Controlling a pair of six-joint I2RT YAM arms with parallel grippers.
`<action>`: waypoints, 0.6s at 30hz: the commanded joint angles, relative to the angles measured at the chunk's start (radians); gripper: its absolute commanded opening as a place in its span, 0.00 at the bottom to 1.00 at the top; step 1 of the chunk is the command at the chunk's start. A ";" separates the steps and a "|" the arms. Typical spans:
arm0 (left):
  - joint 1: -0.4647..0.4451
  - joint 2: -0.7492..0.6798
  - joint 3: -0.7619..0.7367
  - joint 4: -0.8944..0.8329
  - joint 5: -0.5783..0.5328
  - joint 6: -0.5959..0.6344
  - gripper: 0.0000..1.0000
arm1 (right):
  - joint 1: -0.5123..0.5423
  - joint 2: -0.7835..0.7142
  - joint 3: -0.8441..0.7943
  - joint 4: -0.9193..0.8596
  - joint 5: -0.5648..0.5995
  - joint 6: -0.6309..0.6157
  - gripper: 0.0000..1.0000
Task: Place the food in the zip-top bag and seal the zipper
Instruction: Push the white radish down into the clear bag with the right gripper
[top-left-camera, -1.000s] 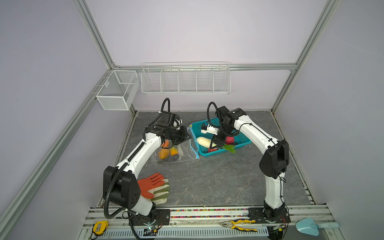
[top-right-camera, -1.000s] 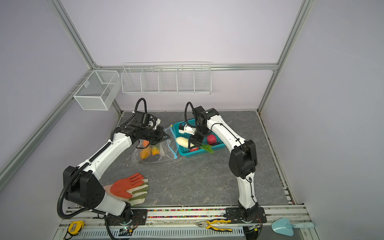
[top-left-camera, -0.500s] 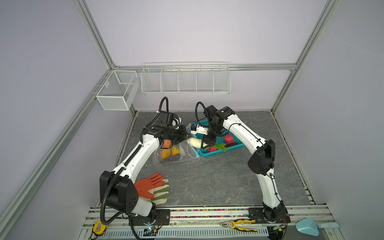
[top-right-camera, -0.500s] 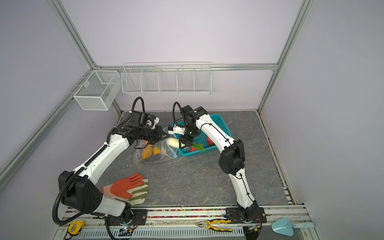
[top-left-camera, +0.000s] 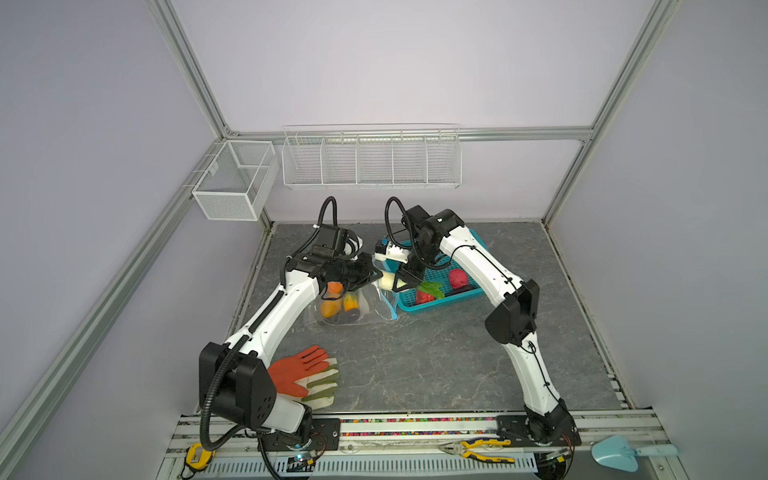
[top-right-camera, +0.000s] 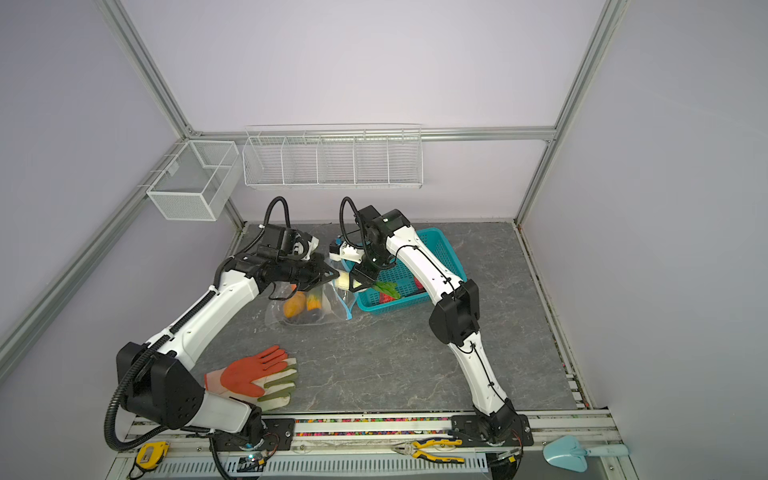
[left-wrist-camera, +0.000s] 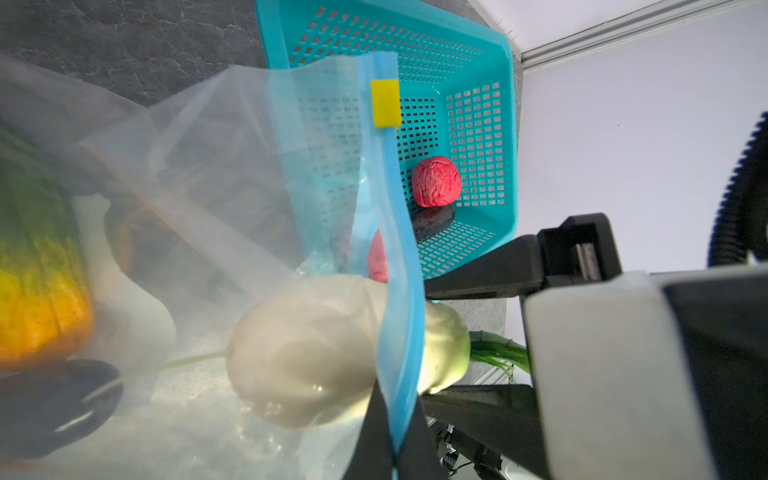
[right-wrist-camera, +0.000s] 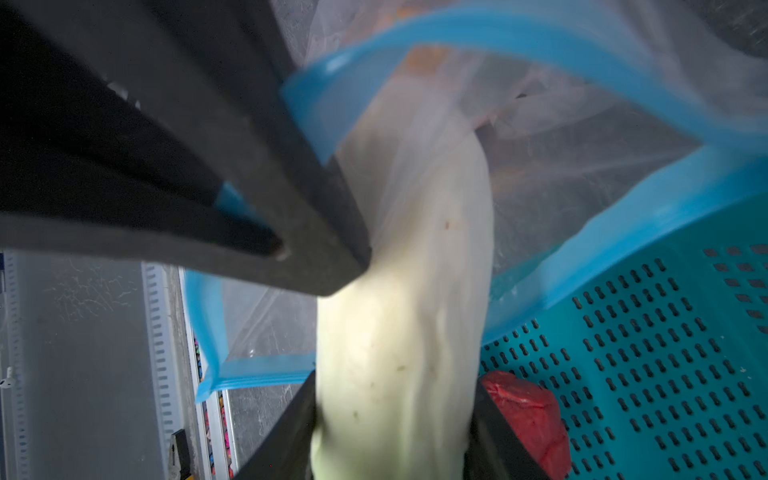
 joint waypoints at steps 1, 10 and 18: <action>-0.018 -0.007 -0.007 0.006 0.010 -0.012 0.00 | 0.013 0.023 0.029 0.023 -0.088 0.033 0.46; -0.028 -0.013 -0.007 0.009 0.004 -0.018 0.00 | 0.023 0.086 0.054 0.064 -0.110 0.073 0.50; -0.028 -0.013 -0.016 0.004 -0.001 -0.016 0.00 | 0.013 0.113 0.063 0.193 -0.116 0.170 0.72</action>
